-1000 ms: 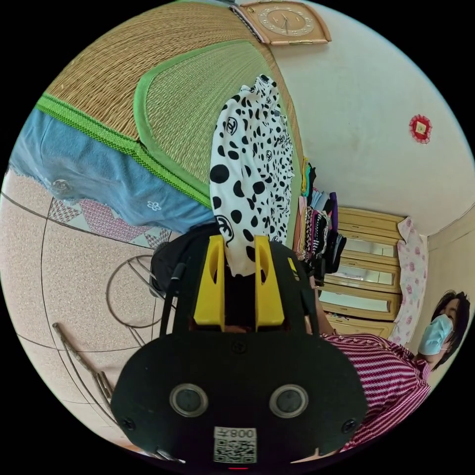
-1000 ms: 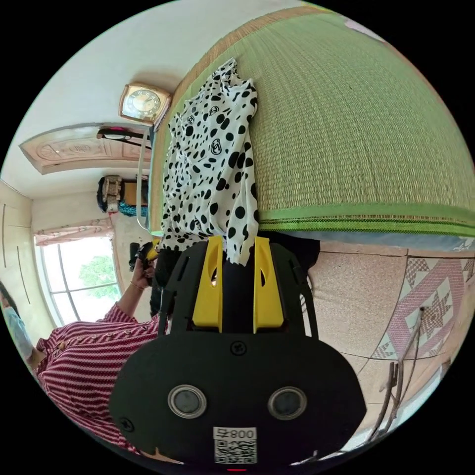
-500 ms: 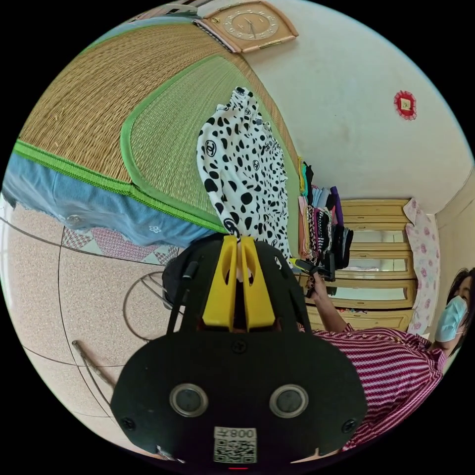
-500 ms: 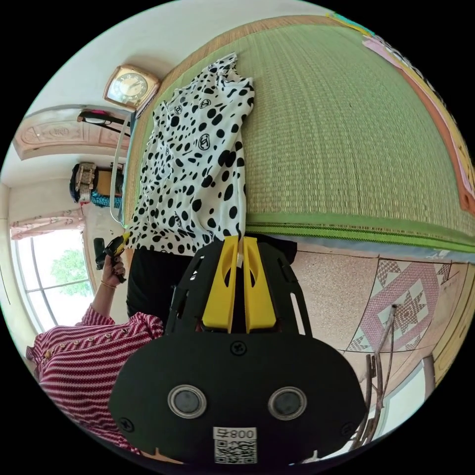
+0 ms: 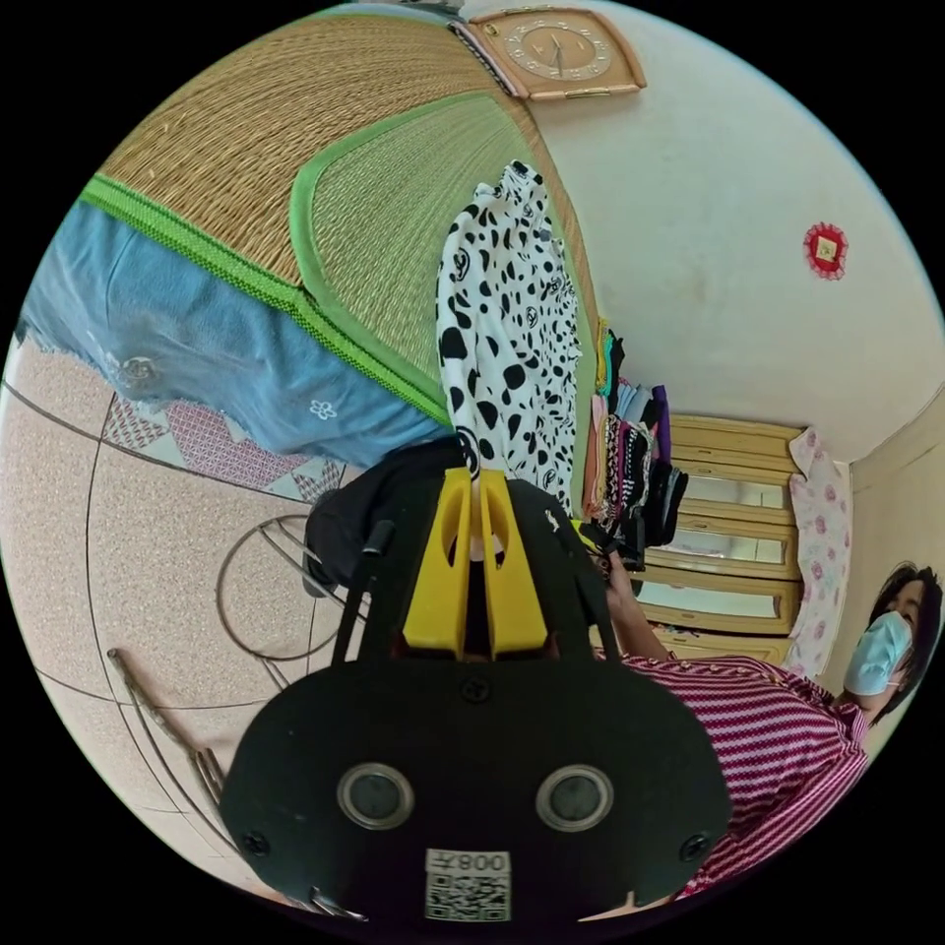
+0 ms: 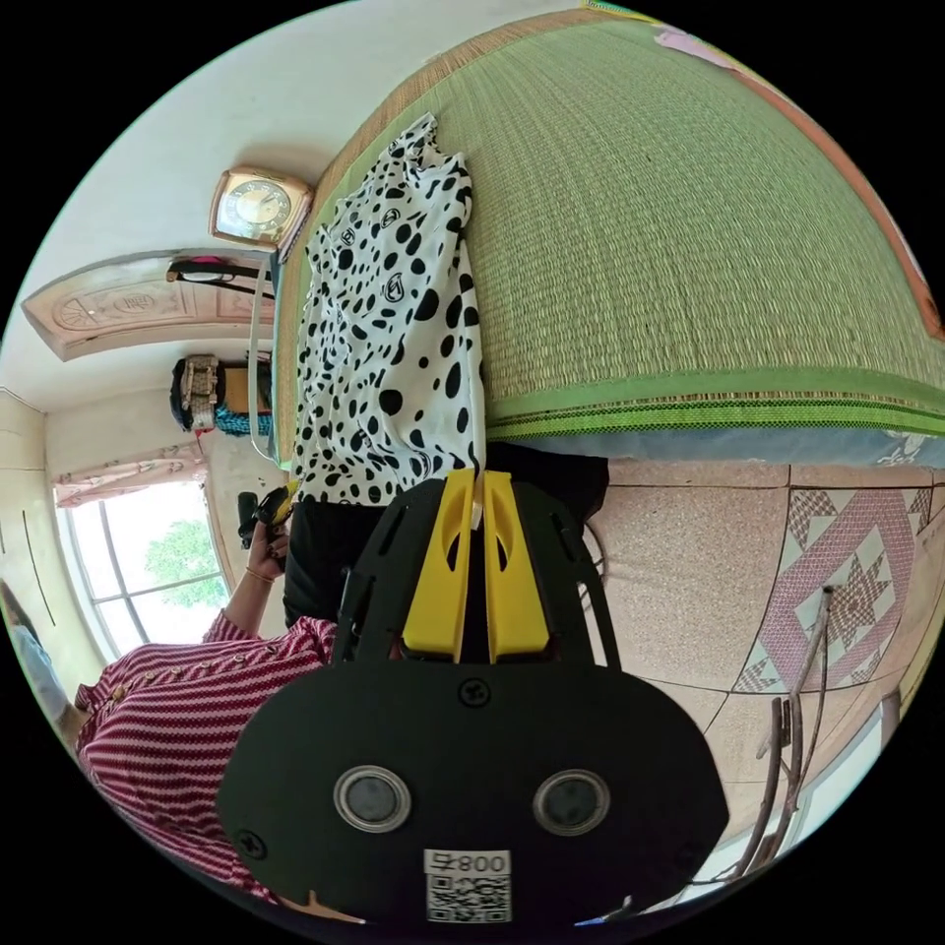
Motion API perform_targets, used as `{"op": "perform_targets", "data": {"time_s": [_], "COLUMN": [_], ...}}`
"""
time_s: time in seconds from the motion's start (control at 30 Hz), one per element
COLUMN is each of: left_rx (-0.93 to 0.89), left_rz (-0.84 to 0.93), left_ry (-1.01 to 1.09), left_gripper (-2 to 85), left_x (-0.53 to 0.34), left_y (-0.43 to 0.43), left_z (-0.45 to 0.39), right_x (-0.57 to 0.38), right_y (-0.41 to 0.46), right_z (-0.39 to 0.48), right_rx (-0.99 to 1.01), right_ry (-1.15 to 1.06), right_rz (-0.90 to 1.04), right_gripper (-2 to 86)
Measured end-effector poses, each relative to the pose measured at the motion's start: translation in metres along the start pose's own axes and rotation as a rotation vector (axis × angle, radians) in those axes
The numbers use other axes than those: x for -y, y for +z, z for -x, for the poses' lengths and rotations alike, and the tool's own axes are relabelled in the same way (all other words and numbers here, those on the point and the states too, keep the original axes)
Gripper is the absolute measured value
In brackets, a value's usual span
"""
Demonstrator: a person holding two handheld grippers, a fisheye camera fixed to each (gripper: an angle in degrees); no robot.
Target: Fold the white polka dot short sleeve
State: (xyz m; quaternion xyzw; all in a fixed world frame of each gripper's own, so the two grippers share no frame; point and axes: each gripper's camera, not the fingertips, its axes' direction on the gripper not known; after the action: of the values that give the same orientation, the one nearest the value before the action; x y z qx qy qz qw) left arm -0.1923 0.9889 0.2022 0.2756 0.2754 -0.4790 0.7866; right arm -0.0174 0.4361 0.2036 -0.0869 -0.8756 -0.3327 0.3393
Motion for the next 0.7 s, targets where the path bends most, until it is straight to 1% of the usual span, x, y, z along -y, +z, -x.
{"op": "perform_targets", "data": {"time_s": [0.1,0.2,0.3,0.43,0.7], "left_rx": [-0.021,-0.027,-0.020,-0.026,-0.082], "left_rz": [-0.035,-0.019,0.002,-0.027,-0.002], "left_ry": [0.041,0.086,0.087,0.016,-0.100], "left_gripper": [1.5,2.1,4.4,7.4,8.7], "left_x": [-0.009,-0.015,-0.023,-0.044,-0.085], "left_y": [-0.014,-0.019,-0.019,-0.020,-0.007], "left_z": [-0.008,-0.015,-0.014,0.005,0.035], "right_x": [-0.006,-0.006,-0.005,-0.010,-0.017], "right_y": [-0.014,-0.024,-0.031,-0.035,-0.040], "right_z": [0.004,0.009,0.004,-0.012,-0.042], "right_rx": [0.015,0.000,-0.022,-0.041,-0.041], "right_ry": [-0.017,-0.040,-0.039,-0.004,0.047], "right_rz": [-0.017,-0.013,0.000,0.009,0.014], "right_gripper": [1.0,0.9,0.8,0.8,0.7]}}
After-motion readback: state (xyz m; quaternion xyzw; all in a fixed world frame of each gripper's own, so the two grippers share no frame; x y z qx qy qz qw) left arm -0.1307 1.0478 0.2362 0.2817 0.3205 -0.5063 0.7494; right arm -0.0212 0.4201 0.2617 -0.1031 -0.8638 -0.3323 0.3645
